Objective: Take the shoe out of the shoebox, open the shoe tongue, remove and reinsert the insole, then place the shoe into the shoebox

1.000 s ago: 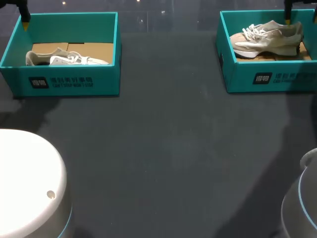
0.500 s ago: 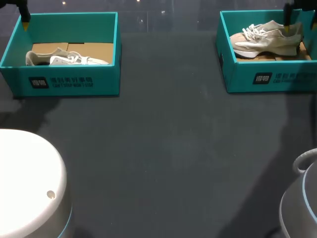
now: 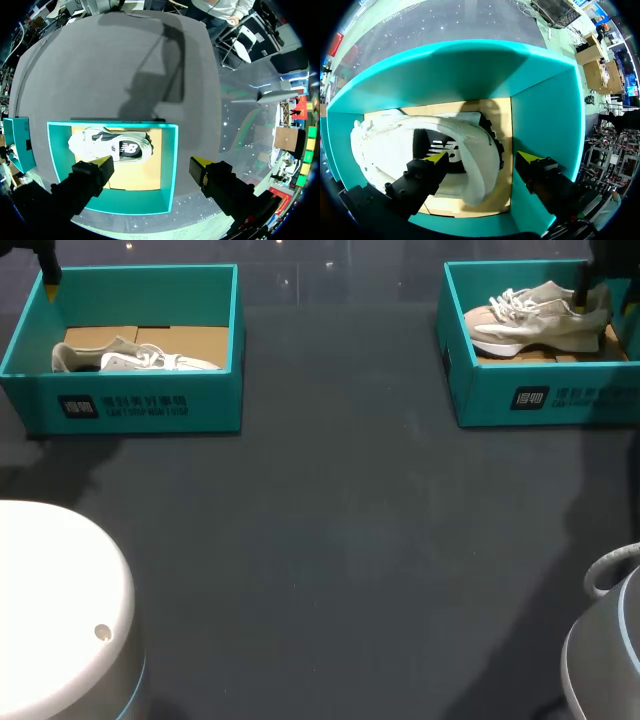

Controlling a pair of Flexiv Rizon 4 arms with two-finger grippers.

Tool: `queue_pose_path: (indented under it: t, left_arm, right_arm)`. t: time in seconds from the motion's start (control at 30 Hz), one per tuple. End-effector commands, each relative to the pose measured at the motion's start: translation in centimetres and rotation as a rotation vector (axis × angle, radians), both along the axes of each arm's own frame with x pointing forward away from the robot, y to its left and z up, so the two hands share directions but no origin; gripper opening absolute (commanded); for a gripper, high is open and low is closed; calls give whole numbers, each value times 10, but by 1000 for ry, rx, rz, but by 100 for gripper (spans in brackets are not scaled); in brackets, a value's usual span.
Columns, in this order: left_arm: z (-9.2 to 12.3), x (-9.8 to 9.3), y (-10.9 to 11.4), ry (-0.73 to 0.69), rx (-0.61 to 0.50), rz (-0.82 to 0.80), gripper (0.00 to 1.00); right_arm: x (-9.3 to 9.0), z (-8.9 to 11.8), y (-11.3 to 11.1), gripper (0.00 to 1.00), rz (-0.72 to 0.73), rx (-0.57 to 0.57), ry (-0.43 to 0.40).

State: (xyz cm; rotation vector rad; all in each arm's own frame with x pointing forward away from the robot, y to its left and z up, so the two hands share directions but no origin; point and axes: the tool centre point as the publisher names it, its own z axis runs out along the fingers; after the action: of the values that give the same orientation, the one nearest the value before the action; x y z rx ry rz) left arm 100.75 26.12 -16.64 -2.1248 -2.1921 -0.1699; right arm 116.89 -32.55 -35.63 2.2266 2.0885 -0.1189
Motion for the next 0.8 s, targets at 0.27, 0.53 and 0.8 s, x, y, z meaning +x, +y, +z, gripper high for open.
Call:
queue_pose_path:
  t: [0.27,0.53,0.8]
  left_arm:
    - [0,-1,0,-2,1,0,100]
    - [0,-1,0,-2,1,0,100]
    - [0,-1,0,-2,1,0,100]
  right_arm:
    - [13,-14,2,73,9,17,44]
    - [14,-18,3,64,9,24,57]
    - [13,-20,6,43,9,29,67]
